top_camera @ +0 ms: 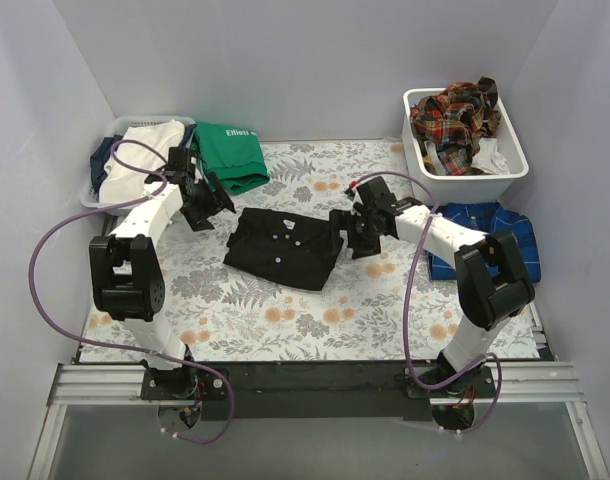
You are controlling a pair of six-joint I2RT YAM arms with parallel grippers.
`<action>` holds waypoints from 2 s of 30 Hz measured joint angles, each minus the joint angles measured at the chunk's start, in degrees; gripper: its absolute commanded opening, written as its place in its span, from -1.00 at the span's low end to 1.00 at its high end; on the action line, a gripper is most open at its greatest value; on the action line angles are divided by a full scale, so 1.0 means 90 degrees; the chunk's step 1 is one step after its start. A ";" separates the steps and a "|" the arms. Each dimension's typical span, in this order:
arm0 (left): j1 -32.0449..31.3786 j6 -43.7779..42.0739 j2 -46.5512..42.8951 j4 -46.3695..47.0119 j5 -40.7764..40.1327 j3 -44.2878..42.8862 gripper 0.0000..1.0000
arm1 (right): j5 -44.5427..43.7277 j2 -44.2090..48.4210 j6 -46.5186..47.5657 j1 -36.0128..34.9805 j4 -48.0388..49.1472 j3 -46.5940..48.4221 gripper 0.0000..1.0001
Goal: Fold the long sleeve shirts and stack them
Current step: Neatly place the folded shirt to the corner
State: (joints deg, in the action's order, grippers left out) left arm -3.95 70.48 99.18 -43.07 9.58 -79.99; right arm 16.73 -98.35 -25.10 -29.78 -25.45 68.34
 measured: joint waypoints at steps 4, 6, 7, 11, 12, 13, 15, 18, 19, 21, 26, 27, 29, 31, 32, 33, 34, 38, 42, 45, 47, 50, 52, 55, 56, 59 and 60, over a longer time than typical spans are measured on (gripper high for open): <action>0.0325 0.0138 0.0304 0.0063 0.0182 0.0146 0.42 | 0.0187 -0.0034 -0.0066 0.0046 0.0296 -0.0675 0.97; 0.0333 0.0182 0.0381 0.0158 0.0267 0.0194 0.41 | 0.0352 -0.0070 -0.0177 0.0046 0.0593 -0.0928 0.97; 0.0323 0.0204 0.0413 0.0214 0.0311 0.0223 0.40 | 0.0447 -0.0083 -0.0231 0.0046 0.0784 -0.1047 0.97; 0.0287 0.0304 0.0563 0.0369 0.0379 0.0338 0.37 | 0.0945 -0.0219 -0.0605 0.0053 0.1630 -0.1241 0.97; 0.0282 0.0328 0.0631 0.0408 0.0384 0.0352 0.37 | 0.1066 -0.0301 -0.0724 0.0053 0.1882 -0.1243 0.97; 0.0282 0.0352 0.0707 0.0447 0.0391 0.0376 0.36 | 0.1195 -0.0403 -0.0833 0.0053 0.2166 -0.1243 0.97; 0.0289 0.0418 0.0869 0.0505 0.0406 0.0427 0.36 | 0.1443 -0.0610 -0.1083 0.0053 0.2718 -0.1243 0.97; 0.0321 0.0508 0.1022 0.0590 0.0522 0.0549 0.33 | 0.1826 -0.0952 -0.1486 0.0058 0.3541 -0.1217 0.97; 0.0335 0.0532 0.1061 0.0619 0.0588 0.0595 0.32 | 0.1919 -0.1044 -0.1586 0.0061 0.3713 -0.1192 0.98; 0.0345 0.0578 0.1146 0.0661 0.0741 0.0648 0.26 | 0.2137 -0.1324 -0.1826 0.0063 0.4114 -0.1047 0.97; 0.0420 0.0648 0.1253 0.0877 0.1241 0.0801 0.11 | 0.2458 -0.1870 -0.2195 0.0051 0.4697 -0.0636 0.97; 0.0432 0.0658 0.1256 0.0886 0.1277 0.0811 0.07 | 0.2516 -0.1974 -0.2254 0.0046 0.4787 -0.0551 0.97; 0.0444 0.0680 0.1302 0.0967 0.1489 0.0865 0.04 | 0.2606 -0.2195 -0.2375 0.0022 0.4928 -0.0328 0.94; 0.0452 0.0709 0.1341 0.1030 0.1698 0.0916 0.02 | 0.2691 -0.2443 -0.2431 -0.0024 0.5027 -0.0036 0.87; 0.0452 0.0719 0.1343 0.1039 0.1778 0.0942 0.02 | 0.2713 -0.2562 -0.2458 -0.0051 0.5064 0.0109 0.78; 0.0452 0.0721 0.1343 0.1064 0.1841 0.0974 0.02 | 0.2730 -0.2669 -0.2484 -0.0080 0.5102 0.0233 0.70; 0.0452 0.0726 0.1343 0.1078 0.1899 0.1003 0.02 | 0.2739 -0.2759 -0.2506 -0.0107 0.5146 0.0330 0.50; 0.0452 0.0746 0.1343 0.1081 0.2018 0.1039 0.02 | 0.2676 -0.2953 -0.2538 -0.0163 0.5175 0.0430 -0.13; 0.0447 0.0750 0.1343 0.1073 0.2038 0.1042 0.03 | 0.2514 -0.2977 -0.2506 -0.0170 0.5042 0.0270 -0.61; 0.0440 0.0755 0.1343 0.1064 0.2033 0.1042 0.03 | 0.2429 -0.2941 -0.2446 -0.0177 0.4954 0.0206 -0.91; 0.0437 0.0753 0.1343 0.1054 0.2030 0.1042 0.04 | 0.2322 -0.2866 -0.2314 -0.0192 0.4775 0.0197 -0.97; 0.0423 0.0755 0.1331 0.1027 0.1999 0.1042 0.06 | 0.2098 -0.2698 -0.1982 -0.0209 0.4308 0.0226 -0.97; 0.0410 0.0753 0.1316 0.0984 0.1970 0.1037 0.07 | 0.1851 -0.2562 -0.1651 -0.0228 0.3830 0.0304 -0.97; 0.0396 0.0741 0.1294 0.0857 0.1858 0.0996 0.09 | 0.1382 -0.2339 -0.1134 -0.0274 0.2994 0.0471 -0.97; 0.0381 0.0731 0.1290 0.0799 0.1790 0.0971 0.11 | 0.1173 -0.2239 -0.0928 -0.0279 0.2650 0.0522 -0.97; 0.0369 0.0704 0.1258 0.0687 0.1661 0.0933 0.13 | 0.0682 -0.1943 -0.0461 -0.0265 0.1926 0.0529 -0.97; 0.0372 0.0695 0.1239 0.0644 0.1620 0.0925 0.13 | 0.0503 -0.1826 -0.0296 -0.0245 0.1642 0.0522 -0.97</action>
State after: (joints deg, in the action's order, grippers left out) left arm -0.60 76.73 110.32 -37.28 24.16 -71.66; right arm 21.26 -114.78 -27.77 -31.99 -10.68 73.03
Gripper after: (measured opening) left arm 0.561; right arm 0.163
